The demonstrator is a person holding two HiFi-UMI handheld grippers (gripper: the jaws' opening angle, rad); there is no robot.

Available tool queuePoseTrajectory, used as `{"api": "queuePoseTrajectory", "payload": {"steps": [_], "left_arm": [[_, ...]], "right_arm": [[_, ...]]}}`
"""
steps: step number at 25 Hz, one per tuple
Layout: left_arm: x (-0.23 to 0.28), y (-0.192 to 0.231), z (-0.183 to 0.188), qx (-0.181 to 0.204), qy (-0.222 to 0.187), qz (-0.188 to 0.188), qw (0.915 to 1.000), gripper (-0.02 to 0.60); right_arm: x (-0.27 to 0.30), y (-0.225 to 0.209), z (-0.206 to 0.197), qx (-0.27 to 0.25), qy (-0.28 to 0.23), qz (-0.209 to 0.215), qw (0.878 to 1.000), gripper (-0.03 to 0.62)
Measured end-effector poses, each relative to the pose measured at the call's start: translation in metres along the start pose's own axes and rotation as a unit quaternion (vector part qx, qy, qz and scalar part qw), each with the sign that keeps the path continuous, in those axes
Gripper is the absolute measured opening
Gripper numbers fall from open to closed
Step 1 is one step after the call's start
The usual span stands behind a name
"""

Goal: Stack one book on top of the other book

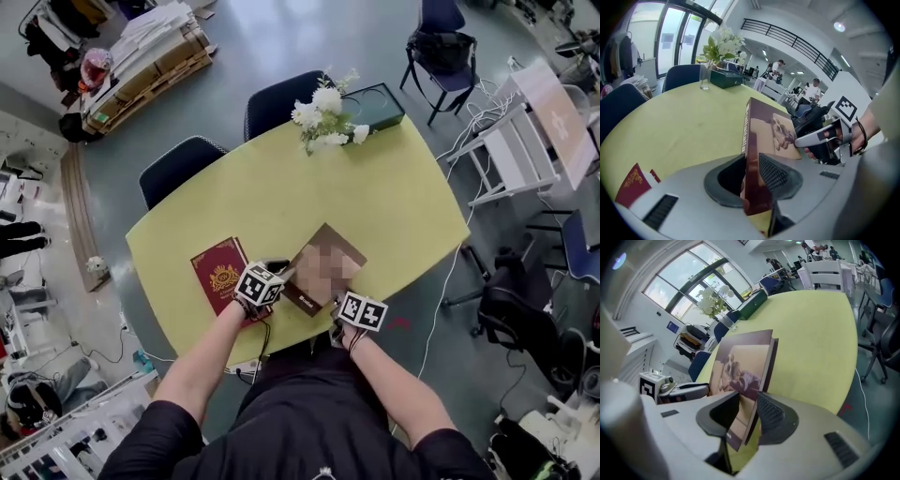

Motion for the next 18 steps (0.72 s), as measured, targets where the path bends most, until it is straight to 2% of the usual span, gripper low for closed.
{"api": "queuePoseTrajectory", "payload": {"steps": [5,8,13,18], "left_arm": [[-0.027,-0.011,-0.001,-0.02,-0.051,0.017,0.9984,0.098],[-0.047,-0.013,-0.006,-0.042,-0.089,0.034,0.9945,0.098],[-0.091,-0.016,-0.022,-0.081,-0.15,0.063,0.9834,0.098],[-0.141,-0.021,-0.06,-0.12,-0.197,0.099,0.968,0.098]], "right_arm": [[-0.011,0.021,0.025,-0.045,-0.01,0.017,0.999,0.126],[-0.017,0.042,0.035,-0.083,-0.01,0.028,0.996,0.126],[-0.028,0.089,0.036,-0.144,-0.004,0.053,0.988,0.126],[-0.028,0.143,0.017,-0.2,0.016,0.082,0.976,0.126]]}}
Point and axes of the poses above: the fingertips, and each gripper's own axes: x forward along the fingers, y to its left, z out of its top, the point moved 3 cm from there along -x, backward along the fingers, and after that the axes turned 14 degrees about -z, right-handed, at the moved point
